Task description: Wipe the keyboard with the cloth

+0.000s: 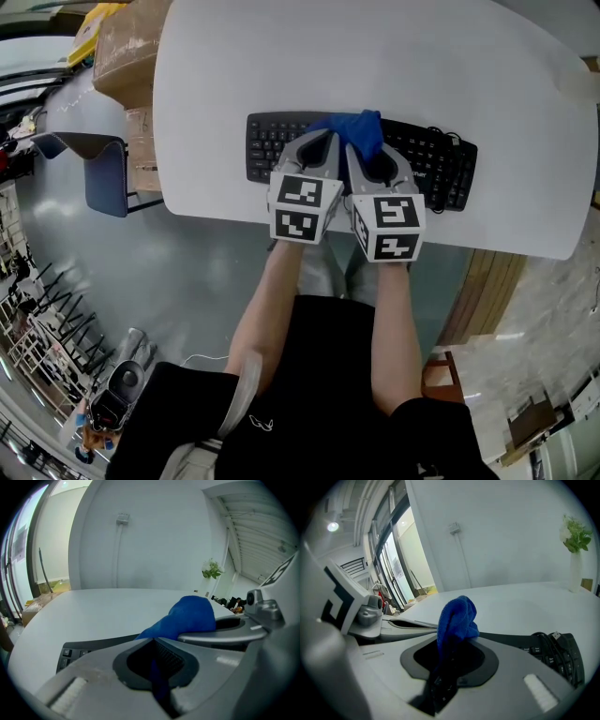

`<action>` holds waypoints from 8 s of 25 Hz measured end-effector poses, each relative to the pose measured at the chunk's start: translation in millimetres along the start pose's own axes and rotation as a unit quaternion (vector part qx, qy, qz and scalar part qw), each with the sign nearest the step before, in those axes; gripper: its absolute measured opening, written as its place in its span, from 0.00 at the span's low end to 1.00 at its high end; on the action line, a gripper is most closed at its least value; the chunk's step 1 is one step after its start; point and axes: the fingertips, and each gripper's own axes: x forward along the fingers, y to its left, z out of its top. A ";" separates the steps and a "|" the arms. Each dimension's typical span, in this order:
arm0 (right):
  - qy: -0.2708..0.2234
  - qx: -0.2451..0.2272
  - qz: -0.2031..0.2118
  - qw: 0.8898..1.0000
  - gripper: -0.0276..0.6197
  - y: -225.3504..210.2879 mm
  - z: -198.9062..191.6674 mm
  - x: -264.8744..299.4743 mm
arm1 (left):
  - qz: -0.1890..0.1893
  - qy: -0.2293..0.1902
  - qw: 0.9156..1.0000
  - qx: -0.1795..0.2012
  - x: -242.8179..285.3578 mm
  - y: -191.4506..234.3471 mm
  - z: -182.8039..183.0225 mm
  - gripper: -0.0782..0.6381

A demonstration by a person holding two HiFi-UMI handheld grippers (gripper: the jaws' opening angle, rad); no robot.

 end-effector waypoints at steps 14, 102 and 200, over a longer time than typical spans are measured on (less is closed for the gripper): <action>-0.005 0.015 -0.027 1.000 0.19 -39.8 -4.9 -26.4 | -0.027 0.003 1.000 0.013 18.5 -46.1 7.6 0.10; 0.022 -0.078 0.224 0.971 0.18 176.5 12.6 35.2 | 0.141 -0.059 0.983 -0.105 -125.6 132.4 -43.3 0.10; -0.008 0.072 -0.007 0.997 0.19 -92.9 -58.2 -107.1 | -0.091 0.029 0.991 0.089 26.9 -153.1 -17.6 0.10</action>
